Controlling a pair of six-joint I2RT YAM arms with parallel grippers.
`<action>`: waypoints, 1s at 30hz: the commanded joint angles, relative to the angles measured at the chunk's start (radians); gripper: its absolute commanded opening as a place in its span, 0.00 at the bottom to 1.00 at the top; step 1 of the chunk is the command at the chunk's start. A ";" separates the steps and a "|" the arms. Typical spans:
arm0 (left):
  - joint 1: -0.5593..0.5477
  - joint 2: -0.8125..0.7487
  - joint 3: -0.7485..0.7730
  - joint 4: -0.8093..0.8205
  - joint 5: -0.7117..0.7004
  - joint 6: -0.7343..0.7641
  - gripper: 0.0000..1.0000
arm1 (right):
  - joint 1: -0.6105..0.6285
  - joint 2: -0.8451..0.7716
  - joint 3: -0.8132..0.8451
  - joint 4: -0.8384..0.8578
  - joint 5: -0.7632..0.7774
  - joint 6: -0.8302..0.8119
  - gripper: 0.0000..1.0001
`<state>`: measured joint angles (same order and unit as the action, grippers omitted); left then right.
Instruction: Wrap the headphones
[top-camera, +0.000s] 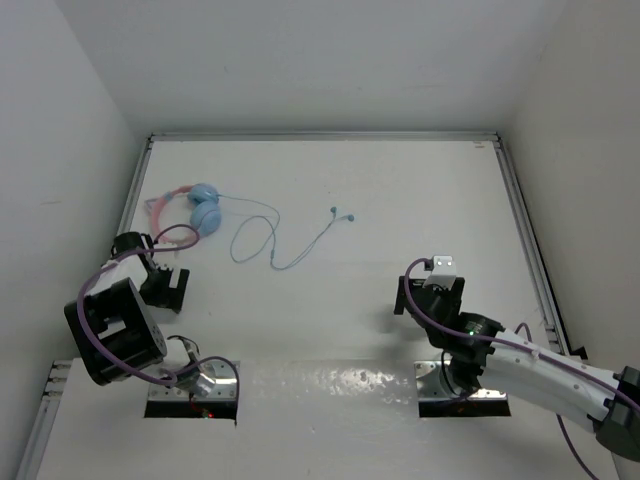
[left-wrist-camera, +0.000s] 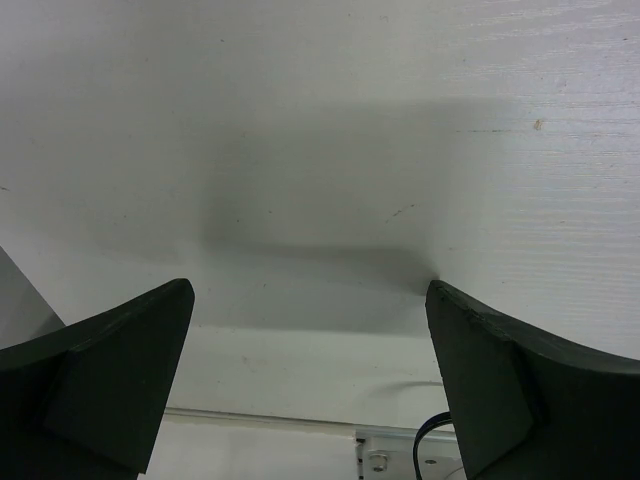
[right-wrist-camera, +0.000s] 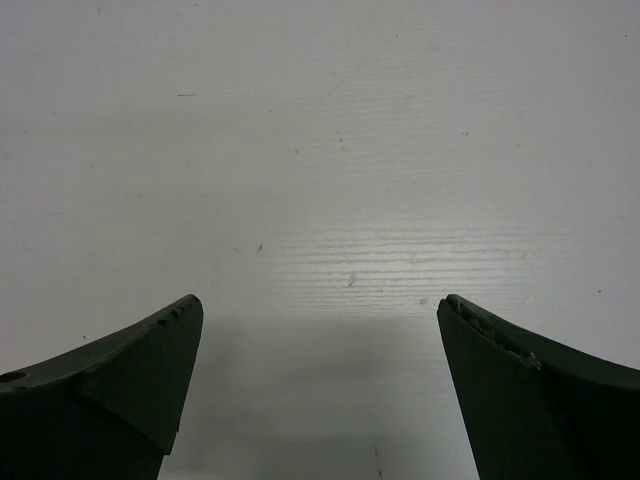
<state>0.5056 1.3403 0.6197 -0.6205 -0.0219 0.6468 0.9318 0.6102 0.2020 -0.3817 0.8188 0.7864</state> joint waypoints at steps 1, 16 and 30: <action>0.001 -0.007 -0.006 0.054 0.000 -0.004 1.00 | 0.004 0.000 0.020 0.023 0.017 0.007 0.99; 0.001 0.014 0.713 -0.154 0.006 -0.122 1.00 | 0.004 0.042 0.091 0.046 0.011 -0.081 0.99; 0.001 0.537 1.066 -0.240 0.135 -0.374 0.59 | 0.004 0.249 0.298 0.213 -0.139 -0.279 0.99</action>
<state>0.5049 1.8343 1.7229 -0.8253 0.0978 0.3584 0.9318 0.8356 0.4469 -0.2203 0.7345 0.5575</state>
